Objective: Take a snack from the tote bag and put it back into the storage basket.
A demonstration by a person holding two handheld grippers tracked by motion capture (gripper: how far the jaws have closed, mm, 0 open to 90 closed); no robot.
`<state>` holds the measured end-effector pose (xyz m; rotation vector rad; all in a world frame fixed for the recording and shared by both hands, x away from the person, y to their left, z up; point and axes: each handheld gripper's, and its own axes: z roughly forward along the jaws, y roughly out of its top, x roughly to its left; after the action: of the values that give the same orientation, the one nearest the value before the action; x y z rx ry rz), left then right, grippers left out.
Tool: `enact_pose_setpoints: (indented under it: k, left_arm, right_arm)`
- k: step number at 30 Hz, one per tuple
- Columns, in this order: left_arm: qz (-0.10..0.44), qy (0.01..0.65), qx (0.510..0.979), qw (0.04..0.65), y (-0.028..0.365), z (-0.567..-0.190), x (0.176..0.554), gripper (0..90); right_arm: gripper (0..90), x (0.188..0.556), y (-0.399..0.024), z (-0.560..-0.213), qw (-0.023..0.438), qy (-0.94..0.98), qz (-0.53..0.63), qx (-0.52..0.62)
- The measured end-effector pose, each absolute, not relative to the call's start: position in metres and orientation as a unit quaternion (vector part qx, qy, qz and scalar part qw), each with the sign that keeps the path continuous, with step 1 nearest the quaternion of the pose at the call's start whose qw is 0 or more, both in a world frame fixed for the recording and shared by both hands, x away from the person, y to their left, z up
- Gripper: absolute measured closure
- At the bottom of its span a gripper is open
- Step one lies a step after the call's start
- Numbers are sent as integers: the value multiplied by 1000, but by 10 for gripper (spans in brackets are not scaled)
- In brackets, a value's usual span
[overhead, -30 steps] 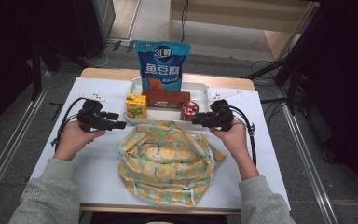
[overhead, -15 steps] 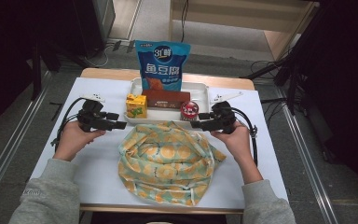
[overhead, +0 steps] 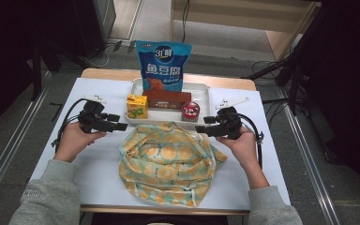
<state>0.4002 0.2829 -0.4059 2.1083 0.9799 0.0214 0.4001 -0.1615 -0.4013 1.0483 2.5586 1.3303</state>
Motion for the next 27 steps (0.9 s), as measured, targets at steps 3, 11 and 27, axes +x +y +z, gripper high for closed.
enact_pose_setpoints:
  k: [3, 11, 27]
  left_arm:
    - [7, 385, 832, 400, 283, -406, 400, 346]
    - [7, 387, 833, 396, 283, -406, 399, 346]
    - [5, 389, 831, 397, 284, -407, 400, 346]
  right_arm:
    - [390, 397, -165, -404, 39, 832, 434, 343]
    - [371, 393, -175, -410, 48, 830, 429, 353]
    - [372, 386, -194, -417, 55, 827, 425, 364]
